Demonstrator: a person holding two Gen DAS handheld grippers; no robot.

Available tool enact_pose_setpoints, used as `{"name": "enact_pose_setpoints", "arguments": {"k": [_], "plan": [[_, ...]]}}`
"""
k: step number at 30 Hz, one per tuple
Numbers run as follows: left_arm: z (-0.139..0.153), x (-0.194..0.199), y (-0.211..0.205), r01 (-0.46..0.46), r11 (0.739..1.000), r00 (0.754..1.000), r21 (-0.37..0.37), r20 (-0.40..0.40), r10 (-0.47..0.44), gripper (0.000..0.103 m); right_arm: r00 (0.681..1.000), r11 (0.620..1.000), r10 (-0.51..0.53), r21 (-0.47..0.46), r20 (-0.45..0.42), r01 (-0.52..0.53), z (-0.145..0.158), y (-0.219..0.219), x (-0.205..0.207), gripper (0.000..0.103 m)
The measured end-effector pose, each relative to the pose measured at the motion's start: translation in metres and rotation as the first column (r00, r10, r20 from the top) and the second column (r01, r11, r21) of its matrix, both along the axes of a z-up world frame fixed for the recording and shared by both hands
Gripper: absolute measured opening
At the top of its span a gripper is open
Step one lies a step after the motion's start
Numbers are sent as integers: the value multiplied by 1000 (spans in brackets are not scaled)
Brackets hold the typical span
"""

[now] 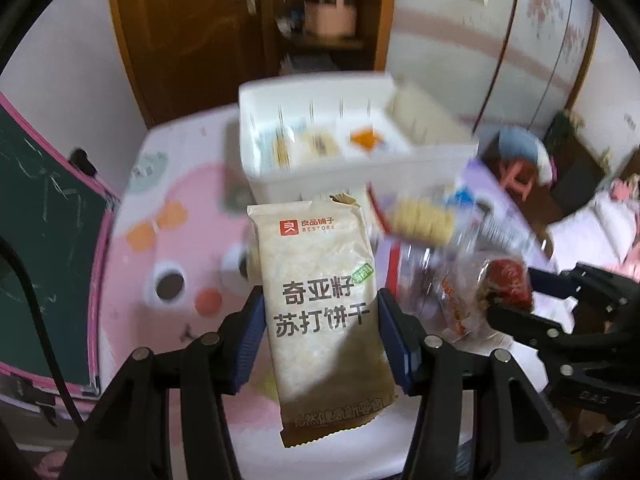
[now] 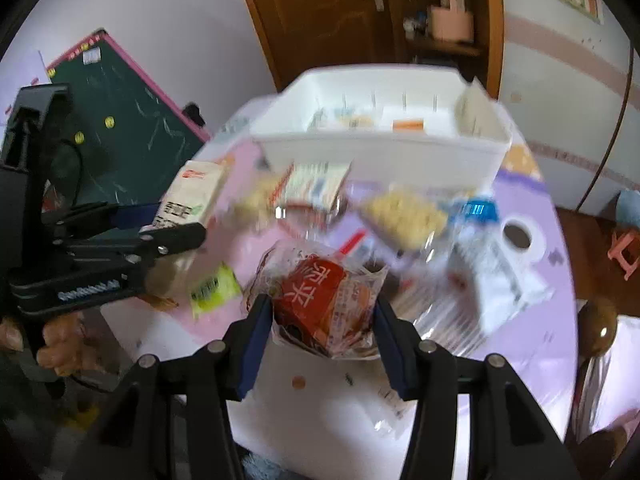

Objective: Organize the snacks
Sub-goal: 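Carry both snacks over the white basket and open both tools to release them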

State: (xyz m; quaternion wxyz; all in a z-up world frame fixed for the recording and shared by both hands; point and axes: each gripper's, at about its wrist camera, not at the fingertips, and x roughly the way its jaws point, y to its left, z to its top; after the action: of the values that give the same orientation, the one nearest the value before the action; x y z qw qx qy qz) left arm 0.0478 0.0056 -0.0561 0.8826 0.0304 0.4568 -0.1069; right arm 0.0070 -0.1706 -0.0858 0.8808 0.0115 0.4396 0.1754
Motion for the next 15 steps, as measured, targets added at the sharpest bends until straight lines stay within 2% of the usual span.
{"name": "enact_pose_setpoints", "arguments": {"k": [4, 10, 15], "plan": [[51, 13, 5, -40, 998, 996, -42, 79, 43, 53, 995, 999, -37, 17, 94, 36, 41, -8, 12, 51], [122, 45, 6, -44, 997, 980, -64, 192, 55, 53, 969, 996, -89, 20, 231, 87, 114, -19, 44, 51], [166, 74, -4, -39, 997, 964, -66, 261, 55, 53, 938, 991, -133, 30, 320, 130, 167, -23, 74, 51]]}}
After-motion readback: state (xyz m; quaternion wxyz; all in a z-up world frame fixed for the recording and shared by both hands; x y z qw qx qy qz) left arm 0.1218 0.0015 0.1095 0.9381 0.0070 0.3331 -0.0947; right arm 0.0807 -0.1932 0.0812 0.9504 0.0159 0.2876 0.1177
